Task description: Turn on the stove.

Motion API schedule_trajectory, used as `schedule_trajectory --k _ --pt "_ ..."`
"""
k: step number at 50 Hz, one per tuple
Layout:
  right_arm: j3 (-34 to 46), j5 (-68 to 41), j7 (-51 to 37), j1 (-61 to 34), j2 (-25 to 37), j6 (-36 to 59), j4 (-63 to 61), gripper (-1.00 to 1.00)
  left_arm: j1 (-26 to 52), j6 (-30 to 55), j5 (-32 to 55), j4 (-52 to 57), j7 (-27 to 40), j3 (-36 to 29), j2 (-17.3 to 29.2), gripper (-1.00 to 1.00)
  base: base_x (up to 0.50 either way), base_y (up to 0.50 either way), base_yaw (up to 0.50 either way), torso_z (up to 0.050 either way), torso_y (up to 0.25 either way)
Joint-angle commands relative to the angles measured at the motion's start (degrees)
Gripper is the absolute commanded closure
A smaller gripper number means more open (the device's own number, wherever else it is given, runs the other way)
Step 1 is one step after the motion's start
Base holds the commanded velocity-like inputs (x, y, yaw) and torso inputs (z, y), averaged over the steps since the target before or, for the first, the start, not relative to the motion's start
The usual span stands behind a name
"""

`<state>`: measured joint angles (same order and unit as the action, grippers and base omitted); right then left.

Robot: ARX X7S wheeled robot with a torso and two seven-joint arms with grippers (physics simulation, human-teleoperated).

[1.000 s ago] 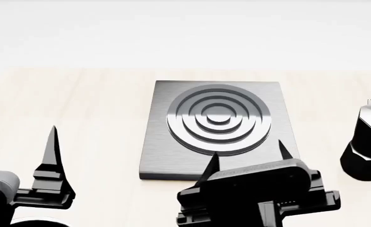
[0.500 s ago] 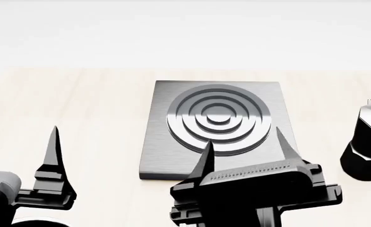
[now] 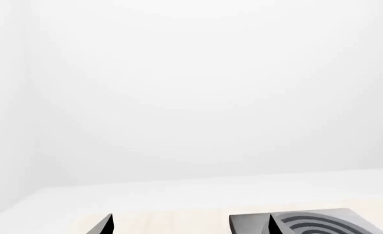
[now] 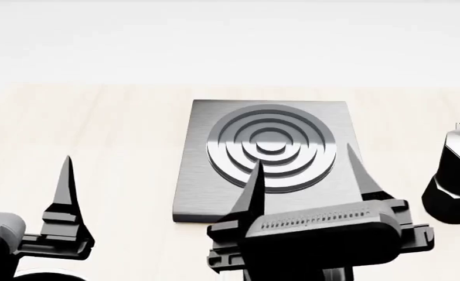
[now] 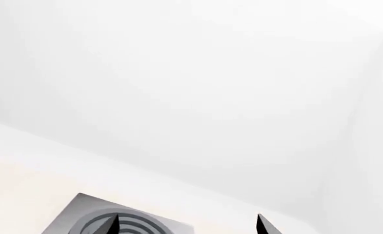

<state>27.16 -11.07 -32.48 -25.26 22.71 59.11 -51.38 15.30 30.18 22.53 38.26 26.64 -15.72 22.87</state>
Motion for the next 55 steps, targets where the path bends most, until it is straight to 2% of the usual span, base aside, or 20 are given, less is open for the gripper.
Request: schedule_trajectory --k 1,55 --pt "0.1 0.2 -0.4 -0.3 0.3 0.2 -1.5 -1.0 0.2 0.4 0.3 0.6 0.3 -0.1 0.1 -1.0 0.0 0.0 0.0 0.0 0.0" --pt "1.9 0.5 -2.6 -2.5 1.8 2.9 -6.3 -1.0 0.5 1.1 1.6 3.5 1.5 -0.2 1.1 -1.0 0.0 0.0 0.0 0.0 0.0"
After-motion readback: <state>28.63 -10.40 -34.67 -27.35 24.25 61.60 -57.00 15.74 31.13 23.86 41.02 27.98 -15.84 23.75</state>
